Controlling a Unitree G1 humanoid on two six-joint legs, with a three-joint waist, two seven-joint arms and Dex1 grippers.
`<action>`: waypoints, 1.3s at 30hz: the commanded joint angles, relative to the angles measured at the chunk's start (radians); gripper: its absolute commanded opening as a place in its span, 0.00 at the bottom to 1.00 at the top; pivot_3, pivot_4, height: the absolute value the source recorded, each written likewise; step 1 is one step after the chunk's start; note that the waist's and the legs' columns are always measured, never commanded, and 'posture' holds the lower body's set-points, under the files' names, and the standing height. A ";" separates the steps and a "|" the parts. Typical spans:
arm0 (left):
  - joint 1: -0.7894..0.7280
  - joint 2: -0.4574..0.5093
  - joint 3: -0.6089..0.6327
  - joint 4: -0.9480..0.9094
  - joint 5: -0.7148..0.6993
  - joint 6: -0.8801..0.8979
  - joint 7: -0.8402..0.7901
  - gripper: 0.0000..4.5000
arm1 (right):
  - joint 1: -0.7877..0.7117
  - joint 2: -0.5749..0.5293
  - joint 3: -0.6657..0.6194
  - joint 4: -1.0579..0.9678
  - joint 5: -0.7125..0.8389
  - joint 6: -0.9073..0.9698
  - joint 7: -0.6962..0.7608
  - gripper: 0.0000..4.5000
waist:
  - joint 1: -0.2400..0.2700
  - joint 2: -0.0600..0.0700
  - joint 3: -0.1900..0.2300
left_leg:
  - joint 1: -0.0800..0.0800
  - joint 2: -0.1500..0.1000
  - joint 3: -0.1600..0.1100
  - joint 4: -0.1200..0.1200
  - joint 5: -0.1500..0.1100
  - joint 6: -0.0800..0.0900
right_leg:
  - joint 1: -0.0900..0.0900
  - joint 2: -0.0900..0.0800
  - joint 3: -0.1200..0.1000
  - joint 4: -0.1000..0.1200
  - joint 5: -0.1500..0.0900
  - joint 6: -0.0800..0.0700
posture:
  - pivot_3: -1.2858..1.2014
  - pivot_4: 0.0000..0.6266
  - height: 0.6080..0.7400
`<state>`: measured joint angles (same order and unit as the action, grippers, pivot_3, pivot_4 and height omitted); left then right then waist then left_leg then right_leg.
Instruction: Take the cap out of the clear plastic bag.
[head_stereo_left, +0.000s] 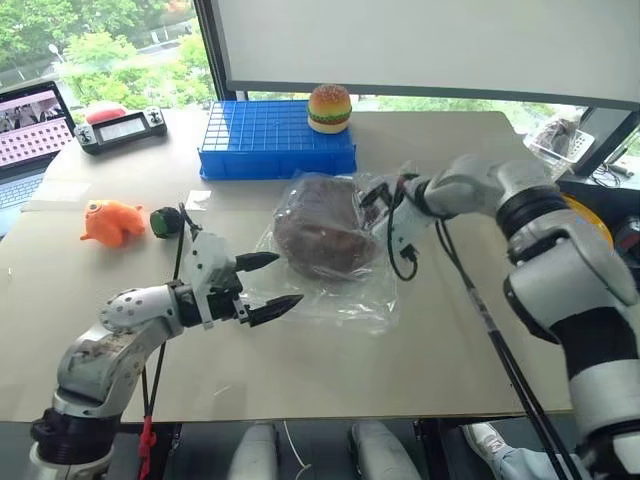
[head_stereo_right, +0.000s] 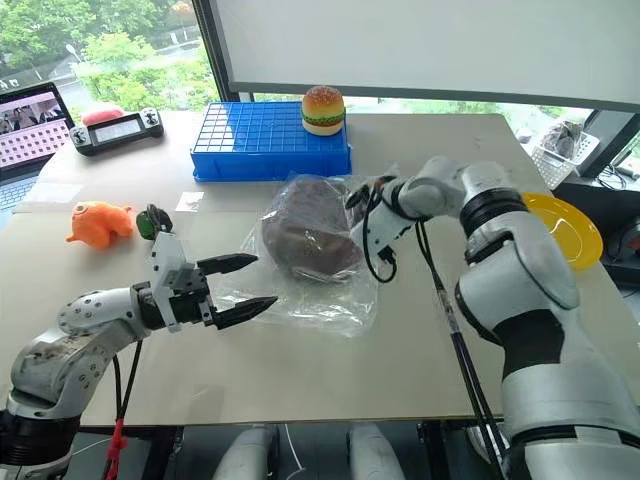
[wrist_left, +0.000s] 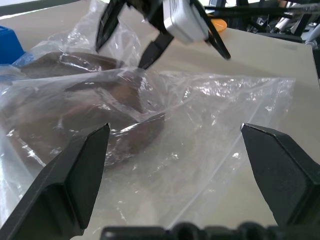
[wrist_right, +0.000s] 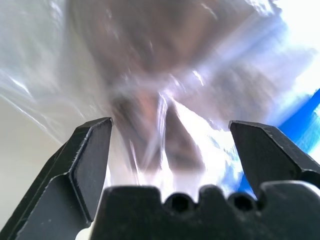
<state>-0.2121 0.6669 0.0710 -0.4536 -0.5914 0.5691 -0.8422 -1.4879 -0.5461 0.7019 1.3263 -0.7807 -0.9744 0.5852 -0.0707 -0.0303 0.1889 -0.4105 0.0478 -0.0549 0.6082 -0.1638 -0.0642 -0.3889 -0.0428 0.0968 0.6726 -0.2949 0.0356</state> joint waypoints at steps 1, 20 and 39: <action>-0.030 0.007 0.004 0.009 -0.006 -0.015 -0.019 1.00 | -0.009 -0.057 -0.132 -0.053 0.156 0.000 0.119 0.99 | 0.000 0.000 0.000 | 0.000 0.000 0.000 0.000 0.000 0.000 | 0.000 0.000 0.000 0.000 0.000 0.000 | 0.52 0.24 0.96; -0.140 0.169 -0.042 0.291 0.275 -0.455 -0.241 1.00 | 1.074 -0.228 -0.844 -1.983 2.113 1.796 -0.294 0.99 | 0.021 0.003 0.002 | -0.003 0.000 -0.001 0.002 0.000 0.000 | 0.002 0.000 -0.001 0.000 -0.001 0.001 | 0.52 0.24 0.96; -0.320 -0.015 -0.212 0.555 0.488 -0.674 -0.211 1.00 | 1.239 -0.342 -0.787 -2.174 2.707 1.663 -0.760 0.99 | 0.028 0.001 0.001 | -0.013 0.000 -0.001 0.007 0.001 0.004 | -0.002 0.000 -0.002 -0.008 0.000 0.004 | 0.52 0.24 0.96</action>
<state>-0.5017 0.6632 -0.1438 0.1108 -0.1227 -0.0895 -1.0954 -0.2486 -0.8816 -0.0849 -0.8163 1.9019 0.7220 -0.1765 -0.0425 -0.0291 0.1902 -0.4237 0.0482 -0.0565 0.6153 -0.1631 -0.0606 -0.3907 -0.0425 0.0948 0.6648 -0.2950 0.0395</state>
